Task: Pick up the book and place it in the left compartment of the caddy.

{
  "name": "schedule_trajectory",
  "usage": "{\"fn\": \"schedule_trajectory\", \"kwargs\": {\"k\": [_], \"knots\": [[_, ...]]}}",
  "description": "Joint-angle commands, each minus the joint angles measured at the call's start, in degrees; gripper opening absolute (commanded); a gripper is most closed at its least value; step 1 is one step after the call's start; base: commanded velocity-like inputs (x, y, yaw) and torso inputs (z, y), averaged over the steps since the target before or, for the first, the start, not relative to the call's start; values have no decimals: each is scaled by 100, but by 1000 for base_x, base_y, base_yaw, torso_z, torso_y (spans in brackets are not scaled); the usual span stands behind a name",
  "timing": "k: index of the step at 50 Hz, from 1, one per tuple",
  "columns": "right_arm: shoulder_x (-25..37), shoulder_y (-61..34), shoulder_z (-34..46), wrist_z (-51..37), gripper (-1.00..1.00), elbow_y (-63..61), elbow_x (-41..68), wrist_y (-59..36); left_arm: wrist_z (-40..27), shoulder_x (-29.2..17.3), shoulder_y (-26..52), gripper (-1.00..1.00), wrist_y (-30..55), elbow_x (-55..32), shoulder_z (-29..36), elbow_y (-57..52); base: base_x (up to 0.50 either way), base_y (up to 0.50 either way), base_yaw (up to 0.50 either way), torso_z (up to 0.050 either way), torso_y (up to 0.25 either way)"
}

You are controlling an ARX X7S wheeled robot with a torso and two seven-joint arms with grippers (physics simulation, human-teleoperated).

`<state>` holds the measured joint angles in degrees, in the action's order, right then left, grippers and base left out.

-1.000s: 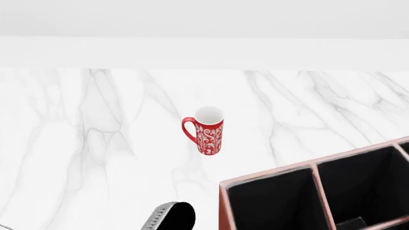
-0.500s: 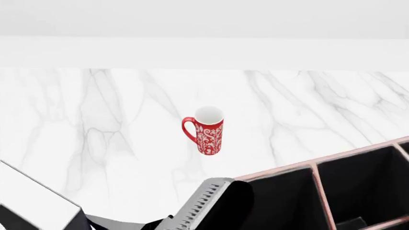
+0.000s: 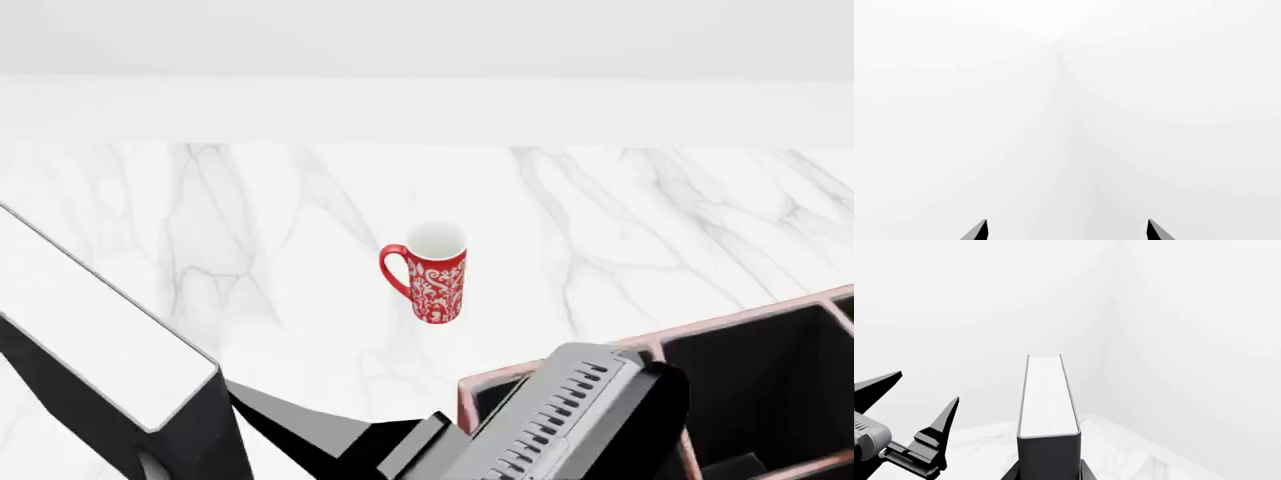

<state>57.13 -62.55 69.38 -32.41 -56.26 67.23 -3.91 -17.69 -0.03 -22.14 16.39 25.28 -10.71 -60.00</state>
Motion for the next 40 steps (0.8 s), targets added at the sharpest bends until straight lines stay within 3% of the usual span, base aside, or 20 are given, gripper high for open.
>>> {"fn": "schedule_trajectory", "kwargs": {"k": [1, 40], "knots": [[491, -121, -515, -191, -100, -307, -112, 282, -17, 0, -26, 100, -35, -29, -31, 0, 0, 0, 0, 0, 0], [2324, 564, -503, -400, -100, 380, -401, 1985, -43, 0, -54, 100, -62, -21, -21, 0, 0, 0, 0, 0, 1]]}}
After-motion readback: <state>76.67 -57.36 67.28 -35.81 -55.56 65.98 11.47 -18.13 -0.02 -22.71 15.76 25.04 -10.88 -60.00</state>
